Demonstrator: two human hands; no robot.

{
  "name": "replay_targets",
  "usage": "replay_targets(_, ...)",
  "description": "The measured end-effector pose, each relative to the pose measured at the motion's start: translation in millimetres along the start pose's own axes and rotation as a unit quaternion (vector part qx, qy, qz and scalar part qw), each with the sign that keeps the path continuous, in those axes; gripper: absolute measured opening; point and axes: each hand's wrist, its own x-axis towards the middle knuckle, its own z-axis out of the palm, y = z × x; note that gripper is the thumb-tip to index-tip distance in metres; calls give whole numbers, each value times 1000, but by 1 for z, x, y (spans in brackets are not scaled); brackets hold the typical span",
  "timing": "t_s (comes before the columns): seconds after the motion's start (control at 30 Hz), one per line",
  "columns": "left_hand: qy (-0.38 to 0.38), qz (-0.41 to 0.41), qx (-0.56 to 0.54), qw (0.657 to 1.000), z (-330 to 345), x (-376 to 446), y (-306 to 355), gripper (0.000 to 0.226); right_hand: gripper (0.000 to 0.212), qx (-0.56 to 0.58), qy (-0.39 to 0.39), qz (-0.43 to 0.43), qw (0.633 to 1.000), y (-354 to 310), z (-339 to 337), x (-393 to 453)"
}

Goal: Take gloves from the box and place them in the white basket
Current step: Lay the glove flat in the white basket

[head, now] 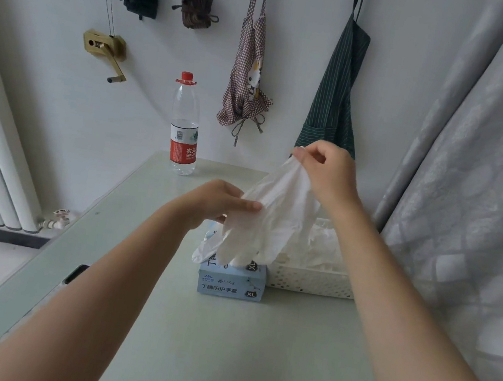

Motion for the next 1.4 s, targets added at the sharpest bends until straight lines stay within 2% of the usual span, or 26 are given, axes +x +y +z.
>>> replay_targets(0.1, 0, -9, -70, 998, -7, 4, -8, 22, 25, -8, -35, 34, 999, 13, -4, 3)
replay_targets(0.27, 81, -71, -87, 990, -13, 32, -1, 31, 33, 5, -98, 159, 982, 48, -8, 0)
replay_targets(0.37, 100, -79, 44, 991, -8, 51, 10, 43, 28, -9, -101, 205, 974, 74, -7, -2)
replay_targets(0.47, 90, -61, 143, 984, 26, 83, 24, 28, 27, -28, -77, 238, 968, 114, -18, -2)
replay_targets(0.57, 69, -55, 208, 974, 61, 113, 23, 25, 27, -82, -67, 260, 960, 153, -29, -7)
replay_targets(0.67, 95, -29, 363, 926, 92, 131, 19, 18, 28, -139, -45, 267, 953, 189, -38, -12)
replay_targets(0.73, 131, 32, 416, 899, 111, 131, 15, 23, 28, -181, -36, 256, 949, 200, -41, -14)
replay_targets(0.77, 133, 74, 417, 896, 122, 132, 13, 23, 28, -206, -35, 246, 947, 205, -41, -14)
replay_targets(0.83, 88, 146, 385, 907, 145, 131, 9, 25, 29, -261, -38, 214, 941, 213, -39, -17)
replay_targets(0.9, 13, 164, 382, 910, 163, 127, 7, 39, 29, -310, -43, 181, 932, 217, -37, -20)
replay_targets(1.03, -85, 98, 506, 853, 175, 124, -6, 70, 12, -416, -61, 146, 895, 223, -39, -23)
replay_targets(1.13, -111, 69, 529, 839, 172, 124, -16, 83, 1, -461, -73, 138, 873, 223, -39, -26)
replay_targets(1.27, -60, 87, 534, 839, 158, 121, -11, 82, 11, -497, -50, 137, 855, 218, -35, -30)
replay_targets(1.33, 16, 114, 519, 847, 139, 119, -6, 67, 17, -492, -11, 132, 860, 209, -33, -25)
replay_targets(1.4, 116, 137, 479, 859, 110, 112, -6, 46, 14, -461, 11, 94, 882, 188, -21, -20)
